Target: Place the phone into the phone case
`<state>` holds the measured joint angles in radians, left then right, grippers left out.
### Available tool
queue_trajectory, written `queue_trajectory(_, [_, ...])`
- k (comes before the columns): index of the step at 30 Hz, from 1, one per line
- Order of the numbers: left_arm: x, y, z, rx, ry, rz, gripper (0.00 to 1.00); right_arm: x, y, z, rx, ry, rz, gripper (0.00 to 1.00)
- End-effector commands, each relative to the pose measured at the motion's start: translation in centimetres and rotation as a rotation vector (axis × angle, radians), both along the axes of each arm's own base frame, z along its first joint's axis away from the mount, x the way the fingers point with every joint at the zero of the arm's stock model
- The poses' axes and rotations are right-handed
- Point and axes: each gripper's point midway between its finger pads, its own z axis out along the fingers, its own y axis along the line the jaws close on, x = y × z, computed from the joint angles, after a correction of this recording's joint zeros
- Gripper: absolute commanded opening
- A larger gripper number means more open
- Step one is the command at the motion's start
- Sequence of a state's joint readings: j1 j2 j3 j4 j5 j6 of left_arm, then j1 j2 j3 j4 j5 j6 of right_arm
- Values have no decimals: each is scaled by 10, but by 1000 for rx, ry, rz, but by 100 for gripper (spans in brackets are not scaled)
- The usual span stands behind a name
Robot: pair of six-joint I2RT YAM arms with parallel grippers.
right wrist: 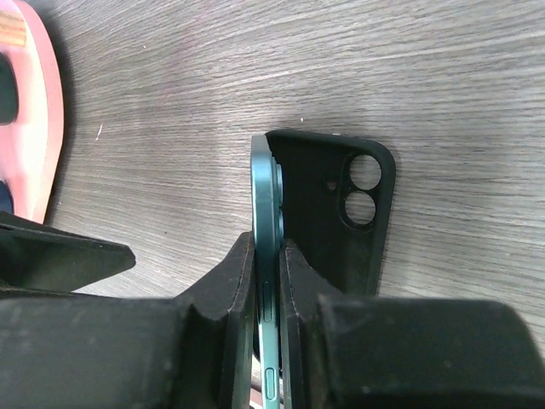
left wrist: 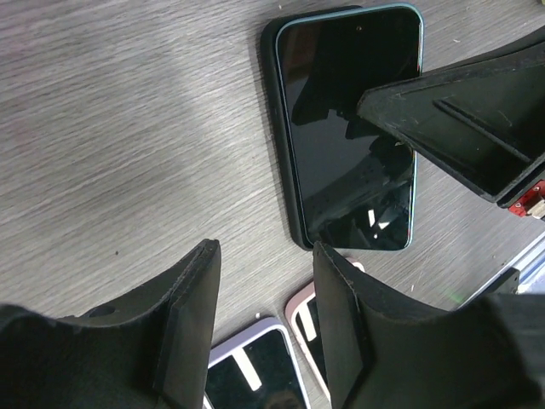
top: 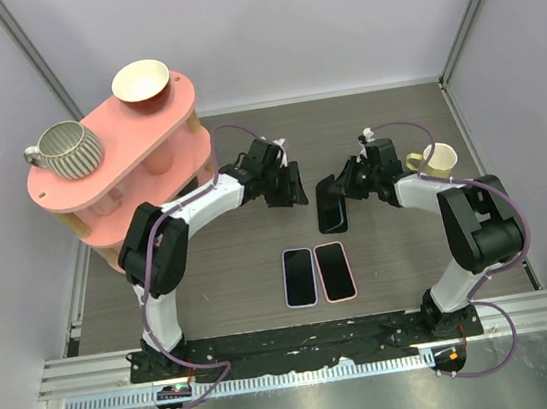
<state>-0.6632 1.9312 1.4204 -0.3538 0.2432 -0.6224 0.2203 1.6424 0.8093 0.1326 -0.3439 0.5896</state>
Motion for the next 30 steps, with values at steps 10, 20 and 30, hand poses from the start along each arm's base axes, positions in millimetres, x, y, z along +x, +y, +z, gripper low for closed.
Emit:
queue_trajectory(10, [8, -41, -19, -145, 71, -38, 35, 2, -10, -28, 10, 16, -13, 1])
queue_trajectory(20, [8, -51, -44, -167, 119, -48, 26, -6, -12, -46, 30, 73, -44, 28])
queue_trajectory(30, [9, -48, -49, -151, 106, -44, 25, 2, -28, -4, -80, 31, -49, 58])
